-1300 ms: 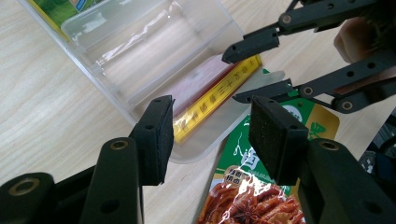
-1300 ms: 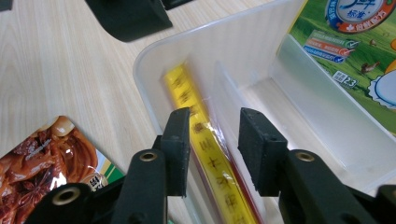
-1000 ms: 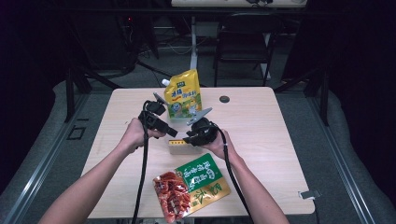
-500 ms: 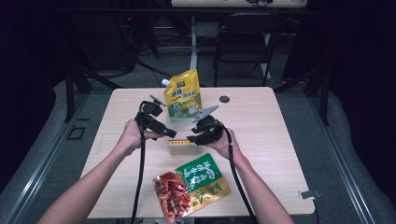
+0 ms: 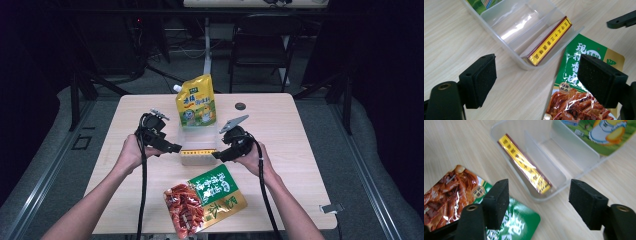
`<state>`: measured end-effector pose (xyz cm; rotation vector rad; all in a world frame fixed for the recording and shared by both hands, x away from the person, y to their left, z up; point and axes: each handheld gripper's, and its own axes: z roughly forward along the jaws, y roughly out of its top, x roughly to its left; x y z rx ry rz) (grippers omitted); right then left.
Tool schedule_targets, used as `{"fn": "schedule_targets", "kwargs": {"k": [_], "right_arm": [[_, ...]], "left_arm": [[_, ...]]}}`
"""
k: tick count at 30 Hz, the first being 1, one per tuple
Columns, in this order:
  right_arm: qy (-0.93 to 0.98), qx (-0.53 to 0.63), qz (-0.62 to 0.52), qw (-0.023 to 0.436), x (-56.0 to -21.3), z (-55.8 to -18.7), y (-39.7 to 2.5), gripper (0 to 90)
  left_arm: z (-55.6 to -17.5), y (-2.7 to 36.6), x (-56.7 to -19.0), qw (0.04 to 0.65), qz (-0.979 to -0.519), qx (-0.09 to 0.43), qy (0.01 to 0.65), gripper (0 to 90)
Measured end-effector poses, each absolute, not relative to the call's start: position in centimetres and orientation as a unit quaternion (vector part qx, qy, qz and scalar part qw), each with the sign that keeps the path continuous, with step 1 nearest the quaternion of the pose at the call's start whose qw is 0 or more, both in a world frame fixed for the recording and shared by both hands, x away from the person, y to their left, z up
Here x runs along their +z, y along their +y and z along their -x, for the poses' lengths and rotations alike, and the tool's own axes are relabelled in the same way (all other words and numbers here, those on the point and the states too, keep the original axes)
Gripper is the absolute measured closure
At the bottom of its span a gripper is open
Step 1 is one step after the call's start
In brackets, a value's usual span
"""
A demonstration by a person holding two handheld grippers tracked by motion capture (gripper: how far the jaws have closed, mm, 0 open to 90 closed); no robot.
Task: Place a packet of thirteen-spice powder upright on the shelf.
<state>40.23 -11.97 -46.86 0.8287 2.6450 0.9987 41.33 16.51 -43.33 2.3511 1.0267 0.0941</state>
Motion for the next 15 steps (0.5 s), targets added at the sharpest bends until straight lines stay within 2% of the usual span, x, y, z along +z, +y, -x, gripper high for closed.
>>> {"fn": "schedule_targets", "kwargs": {"k": [3,4,5,15], "right_arm": [[0.89,0.339,-0.289,0.096,-46.9,-39.8,-12.5,27.1],[0.893,0.329,-0.29,0.097,-47.0,-39.4,-13.0,22.5],[0.893,0.328,-0.294,0.096,-47.0,-39.2,-13.3,21.6],[0.89,0.316,-0.316,0.091,-47.2,-36.7,-15.5,18.2]], "left_arm": [[-40.7,16.8,-43.5,0.286,-0.879,0.046,0.379,15.7],[-40.3,17.1,-43.6,0.283,-0.88,0.05,0.379,15.7],[-40.1,17.1,-43.7,0.285,-0.88,0.052,0.377,15.7],[-38.2,17.4,-44.6,0.282,-0.883,0.088,0.365,15.1]]}}
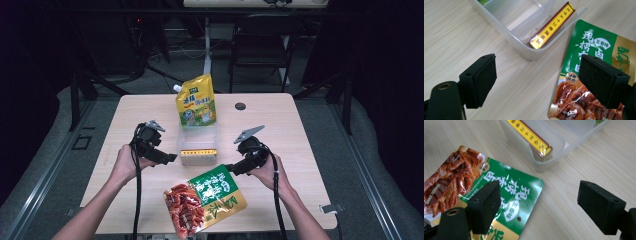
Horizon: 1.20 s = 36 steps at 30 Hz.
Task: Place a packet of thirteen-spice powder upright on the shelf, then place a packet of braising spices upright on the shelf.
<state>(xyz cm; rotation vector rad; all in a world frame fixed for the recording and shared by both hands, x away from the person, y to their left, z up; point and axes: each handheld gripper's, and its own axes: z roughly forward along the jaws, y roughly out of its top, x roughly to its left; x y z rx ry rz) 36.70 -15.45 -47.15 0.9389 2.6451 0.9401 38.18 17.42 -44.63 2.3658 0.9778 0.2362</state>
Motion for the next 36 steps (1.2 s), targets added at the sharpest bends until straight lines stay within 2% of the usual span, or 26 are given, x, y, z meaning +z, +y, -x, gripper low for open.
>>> {"fn": "schedule_targets", "kwargs": {"k": [11,21,25,36], "right_arm": [[0.883,0.298,-0.354,0.076,-48.8,-34.3,-17.8,19.2],[0.874,0.3,-0.378,0.055,-49.7,-32.9,-18.7,20.2],[0.873,0.293,-0.386,0.049,-50.2,-32.1,-18.9,20.8],[0.873,0.267,-0.409,0.016,-52.4,-30.1,-19.0,24.6]], "left_arm": [[-36.2,17.8,-46.6,0.295,-0.88,0.091,0.361,15.1],[-34.8,17.7,-48.4,0.315,-0.877,0.067,0.356,15.6],[-34.1,17.4,-50.1,0.322,-0.876,0.045,0.357,15.6],[-32.3,16.2,-53.4,0.296,-0.896,0.016,0.332,16.3]]}}
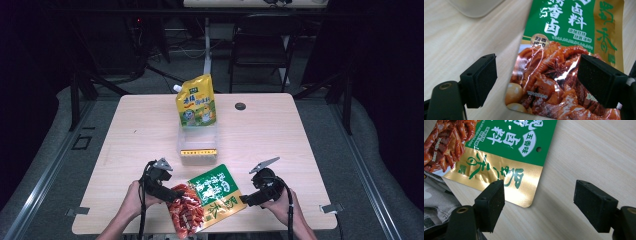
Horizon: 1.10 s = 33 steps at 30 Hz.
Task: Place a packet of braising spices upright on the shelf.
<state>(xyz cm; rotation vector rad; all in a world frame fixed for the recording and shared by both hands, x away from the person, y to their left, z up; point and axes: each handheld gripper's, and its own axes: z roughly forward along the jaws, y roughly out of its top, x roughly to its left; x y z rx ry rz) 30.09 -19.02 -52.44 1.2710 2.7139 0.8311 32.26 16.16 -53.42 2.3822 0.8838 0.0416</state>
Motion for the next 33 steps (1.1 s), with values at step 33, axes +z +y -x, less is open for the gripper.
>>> {"fn": "schedule_targets", "kwargs": {"k": [33], "right_arm": [[0.87,0.231,-0.435,-0.027,-54.9,-33.6,-16.3,44.4]], "left_arm": [[-32.3,14.6,-55.5,0.254,-0.91,-0.002,0.329,42.3]]}}
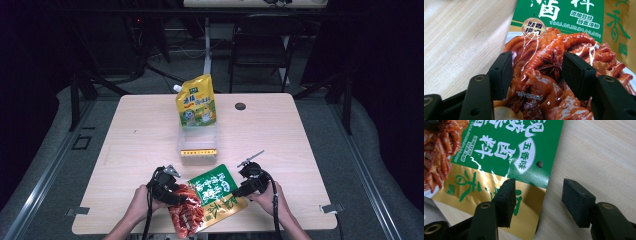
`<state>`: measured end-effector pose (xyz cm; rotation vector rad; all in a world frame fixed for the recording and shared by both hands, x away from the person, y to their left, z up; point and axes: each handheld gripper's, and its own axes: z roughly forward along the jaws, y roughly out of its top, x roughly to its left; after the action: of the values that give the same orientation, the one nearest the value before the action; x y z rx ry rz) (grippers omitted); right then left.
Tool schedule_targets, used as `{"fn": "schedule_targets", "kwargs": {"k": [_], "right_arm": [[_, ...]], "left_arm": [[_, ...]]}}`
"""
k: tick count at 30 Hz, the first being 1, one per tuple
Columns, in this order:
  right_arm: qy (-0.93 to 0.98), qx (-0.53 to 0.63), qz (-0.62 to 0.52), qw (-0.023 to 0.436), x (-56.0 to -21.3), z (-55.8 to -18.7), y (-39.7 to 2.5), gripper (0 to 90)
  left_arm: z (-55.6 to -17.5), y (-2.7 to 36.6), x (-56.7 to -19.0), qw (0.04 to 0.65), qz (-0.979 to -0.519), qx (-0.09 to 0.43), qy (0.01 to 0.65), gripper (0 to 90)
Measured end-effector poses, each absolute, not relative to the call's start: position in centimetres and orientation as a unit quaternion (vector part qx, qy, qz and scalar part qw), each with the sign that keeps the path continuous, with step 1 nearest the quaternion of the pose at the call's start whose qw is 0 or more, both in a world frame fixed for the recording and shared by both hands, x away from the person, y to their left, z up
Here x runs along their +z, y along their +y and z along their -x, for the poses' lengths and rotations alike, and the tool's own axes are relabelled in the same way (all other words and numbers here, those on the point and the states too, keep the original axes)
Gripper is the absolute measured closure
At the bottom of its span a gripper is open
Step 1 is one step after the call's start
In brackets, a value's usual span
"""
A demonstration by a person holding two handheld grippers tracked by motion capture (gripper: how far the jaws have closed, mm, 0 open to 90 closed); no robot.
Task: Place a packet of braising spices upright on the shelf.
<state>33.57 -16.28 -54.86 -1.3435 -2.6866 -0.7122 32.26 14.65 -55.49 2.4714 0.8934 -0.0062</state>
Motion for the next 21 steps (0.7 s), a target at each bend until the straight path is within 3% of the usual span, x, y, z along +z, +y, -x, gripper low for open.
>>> {"fn": "schedule_targets", "kwargs": {"k": [12,21], "right_arm": [[-0.858,-0.242,0.449,0.057,-55.4,-34.6,-15.8,58.4],[-0.852,-0.247,0.458,0.064,-55.3,-35.0,-16.2,79.2]], "left_arm": [[-32.3,14.6,-55.6,0.254,-0.903,-0.004,0.346,43.7],[-32.2,14.5,-55.6,0.252,-0.903,0.001,0.347,43.7]]}}
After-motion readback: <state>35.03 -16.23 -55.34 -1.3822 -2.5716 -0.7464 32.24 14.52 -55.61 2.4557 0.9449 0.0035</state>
